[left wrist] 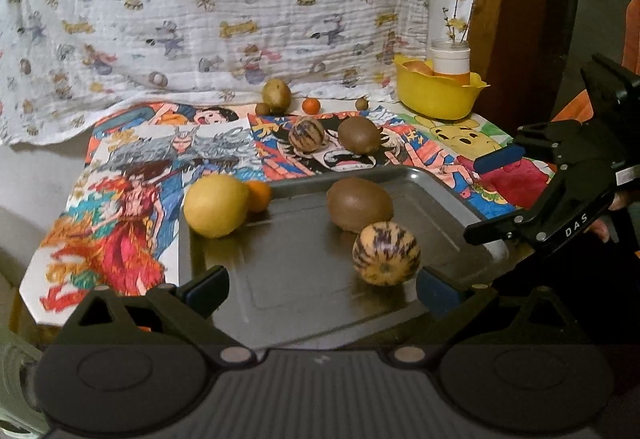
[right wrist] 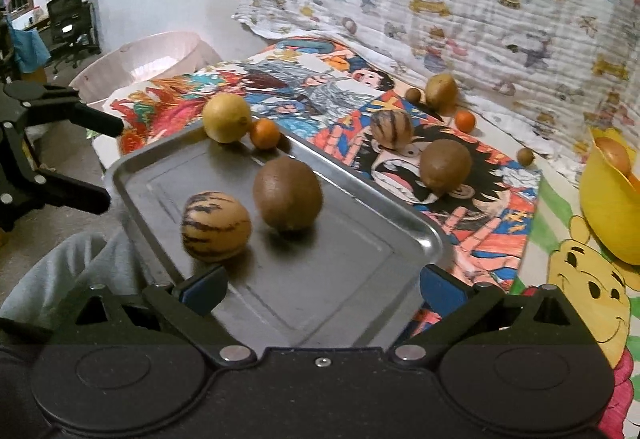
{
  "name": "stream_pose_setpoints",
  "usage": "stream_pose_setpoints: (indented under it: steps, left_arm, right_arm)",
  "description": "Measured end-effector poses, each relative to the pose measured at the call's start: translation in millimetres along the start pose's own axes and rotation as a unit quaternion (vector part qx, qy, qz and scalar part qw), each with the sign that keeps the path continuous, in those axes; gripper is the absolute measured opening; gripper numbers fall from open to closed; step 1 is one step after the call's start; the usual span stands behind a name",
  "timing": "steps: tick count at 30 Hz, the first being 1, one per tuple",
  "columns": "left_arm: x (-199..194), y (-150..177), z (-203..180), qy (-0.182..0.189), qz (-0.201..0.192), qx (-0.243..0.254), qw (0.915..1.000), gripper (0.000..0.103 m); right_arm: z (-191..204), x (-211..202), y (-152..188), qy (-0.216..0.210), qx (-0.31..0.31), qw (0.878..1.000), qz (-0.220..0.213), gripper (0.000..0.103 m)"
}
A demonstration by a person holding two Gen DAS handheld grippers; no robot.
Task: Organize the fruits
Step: 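Grasp the brown striped fruit with the left tool while the right tool grasps another kiwi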
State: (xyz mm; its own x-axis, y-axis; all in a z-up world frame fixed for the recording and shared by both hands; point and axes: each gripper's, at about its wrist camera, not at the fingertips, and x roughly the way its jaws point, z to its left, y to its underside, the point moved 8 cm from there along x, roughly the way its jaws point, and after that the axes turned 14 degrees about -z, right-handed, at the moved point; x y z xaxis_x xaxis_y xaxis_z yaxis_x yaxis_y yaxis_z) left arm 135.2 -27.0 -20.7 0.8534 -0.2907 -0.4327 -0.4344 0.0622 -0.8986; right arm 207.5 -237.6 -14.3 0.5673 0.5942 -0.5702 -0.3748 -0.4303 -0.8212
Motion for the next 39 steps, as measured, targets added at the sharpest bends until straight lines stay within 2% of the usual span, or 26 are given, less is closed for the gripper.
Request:
stream_pose_setpoints:
  steps: [12,19,28,39]
  left_arm:
    - [38.4,-16.2,9.0,-0.002,0.030,-0.009,0.9995,0.102]
    - [68.7,-35.0,26.6,-0.016,0.032,-0.018,0.9992,0.102]
    - [120.4,-61.6,54.7,-0.025,0.045,-0.049,0.9975,0.102]
    - [203.4,-85.0,57.3,-0.005,0.070,-0.034,0.9970,0.102]
  right_arm:
    - [-41.7,19.4,1.4,0.027,0.014,1.000,0.002,0.102]
    - [-69.3,44.7,-12.4,0.033,0.022,0.999,-0.012,0.102]
    - [-94.3,89.1,-29.9,0.036,0.022,0.999,-0.021,0.102]
    - [-118.5,133.0,-36.4,0.046,0.036,0.998,-0.025,0.102]
